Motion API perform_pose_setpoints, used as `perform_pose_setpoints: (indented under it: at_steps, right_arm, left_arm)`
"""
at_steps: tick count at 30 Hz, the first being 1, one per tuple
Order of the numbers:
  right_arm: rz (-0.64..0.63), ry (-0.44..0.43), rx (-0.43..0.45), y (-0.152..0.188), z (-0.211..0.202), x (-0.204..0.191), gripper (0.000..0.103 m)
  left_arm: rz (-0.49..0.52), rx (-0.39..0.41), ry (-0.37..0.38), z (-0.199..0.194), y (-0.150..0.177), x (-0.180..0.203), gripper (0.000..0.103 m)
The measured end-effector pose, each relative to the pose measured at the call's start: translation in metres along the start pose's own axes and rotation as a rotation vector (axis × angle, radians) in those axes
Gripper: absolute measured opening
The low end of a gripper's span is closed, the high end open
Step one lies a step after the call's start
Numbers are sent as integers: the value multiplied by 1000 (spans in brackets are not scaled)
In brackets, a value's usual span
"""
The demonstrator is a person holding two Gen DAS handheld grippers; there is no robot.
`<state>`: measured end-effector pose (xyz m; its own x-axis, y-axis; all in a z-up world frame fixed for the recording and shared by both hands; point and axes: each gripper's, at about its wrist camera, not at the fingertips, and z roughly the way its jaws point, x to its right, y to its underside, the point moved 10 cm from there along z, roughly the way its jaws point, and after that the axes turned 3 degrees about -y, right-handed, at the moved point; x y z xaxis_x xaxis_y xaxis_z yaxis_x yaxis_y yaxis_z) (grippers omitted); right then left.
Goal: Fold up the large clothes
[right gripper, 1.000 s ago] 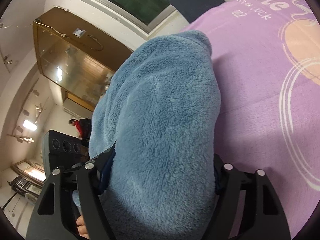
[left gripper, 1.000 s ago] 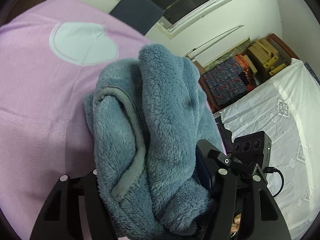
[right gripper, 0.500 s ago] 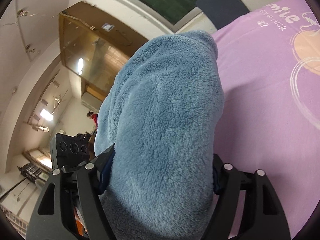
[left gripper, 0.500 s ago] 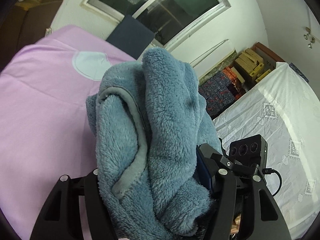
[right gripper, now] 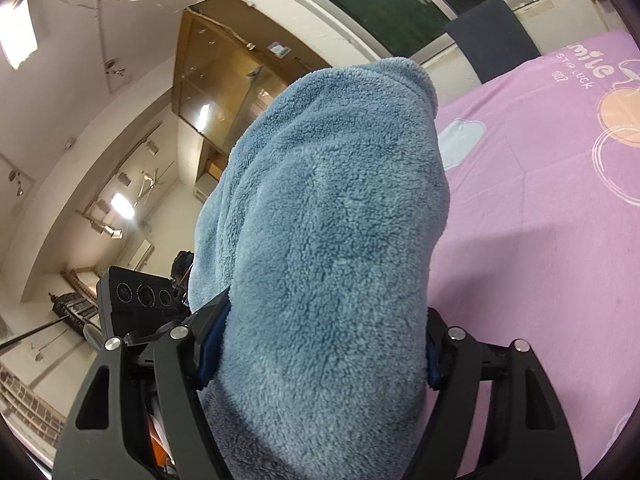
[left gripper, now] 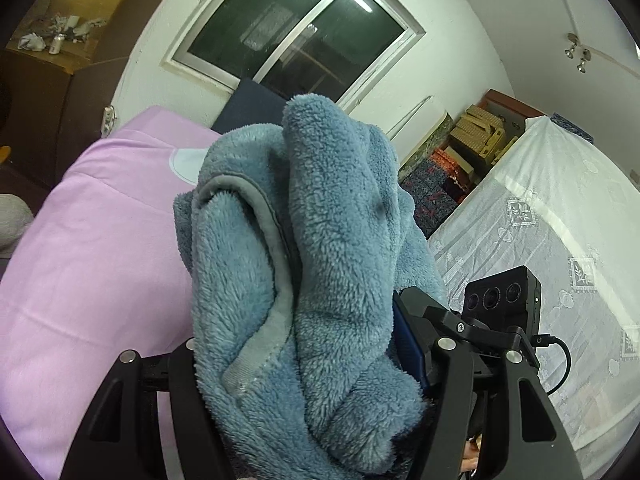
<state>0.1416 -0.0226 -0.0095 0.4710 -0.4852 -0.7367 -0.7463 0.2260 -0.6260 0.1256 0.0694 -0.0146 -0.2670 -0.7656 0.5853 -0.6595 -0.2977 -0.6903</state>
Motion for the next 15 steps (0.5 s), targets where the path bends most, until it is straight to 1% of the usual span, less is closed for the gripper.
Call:
perform_pose_setpoints:
  at_steps: [3,6,11,15]
  right_arm:
    - [-17,-4,-12,10,5,-11,72]
    - [-12,-2,-40,16,20,-12,72]
    - [14,23,-106,18,57,1,72]
    - [45,34,-183,27,92,16,72]
  left_arm:
    - [7,15,-13,-12,4,-4,66]
    - [-8,15,-26,-14,5,-14,66]
    - [-89,-8,-31,-5,8,-53,66]
    - [-145,-34,-64,3,13,-93,66]
